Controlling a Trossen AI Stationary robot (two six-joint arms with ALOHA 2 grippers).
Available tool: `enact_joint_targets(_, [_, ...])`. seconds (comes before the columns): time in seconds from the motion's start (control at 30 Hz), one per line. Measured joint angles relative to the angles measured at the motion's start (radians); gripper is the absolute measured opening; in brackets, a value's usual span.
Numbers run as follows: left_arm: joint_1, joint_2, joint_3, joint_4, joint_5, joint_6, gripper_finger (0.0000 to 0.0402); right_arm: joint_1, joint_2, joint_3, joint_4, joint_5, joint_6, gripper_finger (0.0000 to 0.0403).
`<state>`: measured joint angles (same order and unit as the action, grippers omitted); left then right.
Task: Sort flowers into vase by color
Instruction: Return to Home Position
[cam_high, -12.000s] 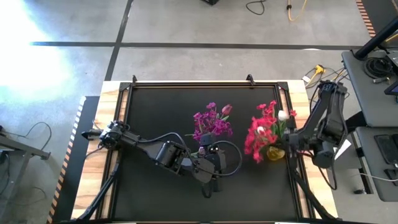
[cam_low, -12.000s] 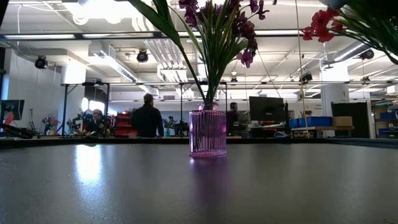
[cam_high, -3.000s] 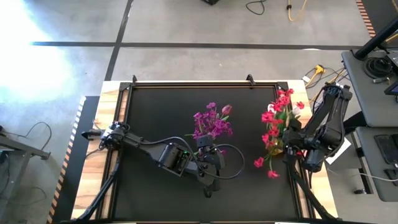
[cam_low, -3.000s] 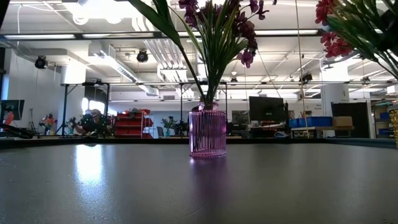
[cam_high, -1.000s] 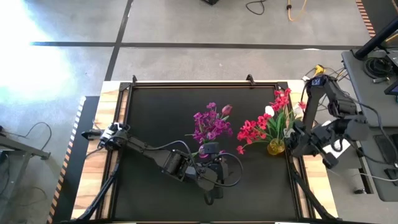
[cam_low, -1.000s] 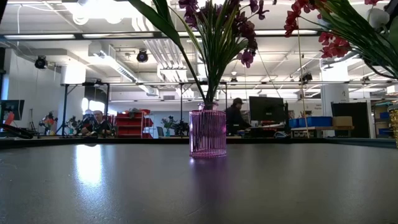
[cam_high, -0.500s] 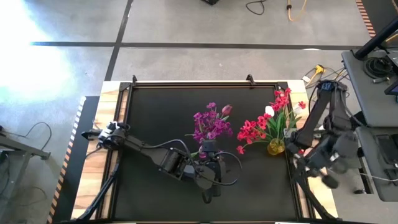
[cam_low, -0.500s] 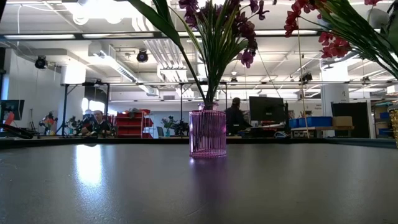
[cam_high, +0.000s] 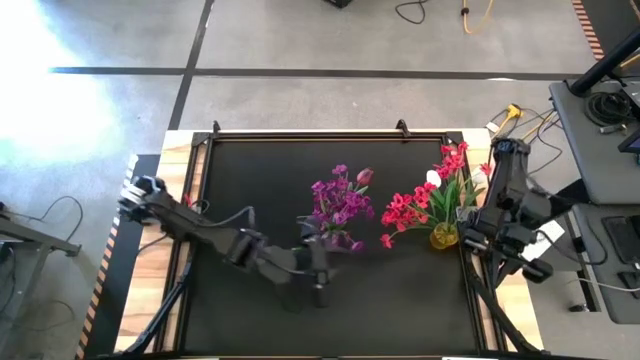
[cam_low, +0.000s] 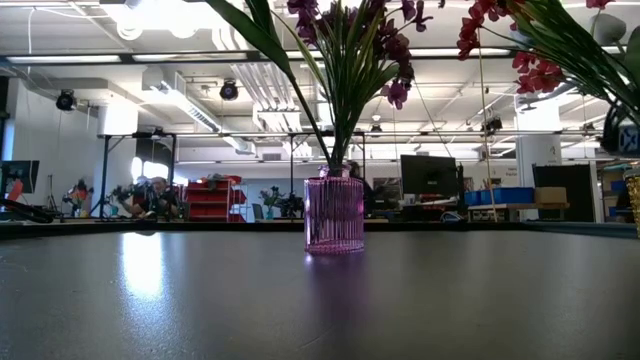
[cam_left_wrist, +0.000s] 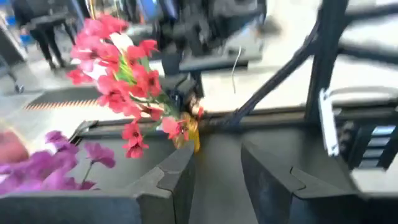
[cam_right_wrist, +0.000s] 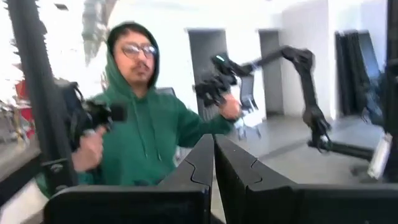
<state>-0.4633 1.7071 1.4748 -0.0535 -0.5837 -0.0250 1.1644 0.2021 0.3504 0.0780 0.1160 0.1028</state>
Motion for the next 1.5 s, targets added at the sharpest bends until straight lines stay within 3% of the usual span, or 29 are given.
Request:
enact_joint_targets(0.27, [-0.008,-0.341,-0.522,0.449,0.006,-0.005,0.0114,0.0,-0.199,-0.208,0.144,-0.021,-0.012,0.0009])
enact_joint_targets(0.43, [-0.009,-0.55,-0.773,0.498,-0.004,-0.067,0.0114,0.0,-0.166,-0.244,0.194,-0.107,-0.031,0.0009])
enact_joint_targets(0.67, [-0.009,-0.793,-1.035,0.52,-0.022,-0.119,0.0114,0.0,-0.157,-0.283,0.169,-0.07,-0.042,0.0009])
enact_joint_targets(0.8, [-0.008,-0.891,-1.151,0.518,-0.17,-0.209,0.0114,0.0,-0.154,-0.308,0.086,-0.037,-0.085,0.0009])
enact_joint_targets(0.9, [-0.007,-0.938,-1.219,0.518,-0.288,-0.256,0.0114,0.0,-0.147,-0.32,0.062,-0.037,0.041,0.0009])
enact_joint_targets(1.03, [-0.007,-0.945,-1.283,0.53,-0.308,-0.329,0.0114,0.0,-0.135,-0.323,0.072,-0.023,0.168,0.0009])
enact_joint_targets(1.13, [-0.006,-0.946,-1.31,0.527,-0.324,-0.316,0.0114,0.0,-0.138,-0.324,0.067,-0.019,0.072,0.0009])
enact_joint_targets(1.37, [-0.006,-1.042,-1.452,0.55,-0.558,-0.324,0.0114,0.0,-0.175,-0.332,0.065,-0.019,0.028,0.0009])
enact_joint_targets(1.5, [-0.006,-1.117,-1.459,0.384,-0.559,-0.373,0.0114,0.0,-0.2,-0.338,0.052,-0.019,0.007,0.0009])
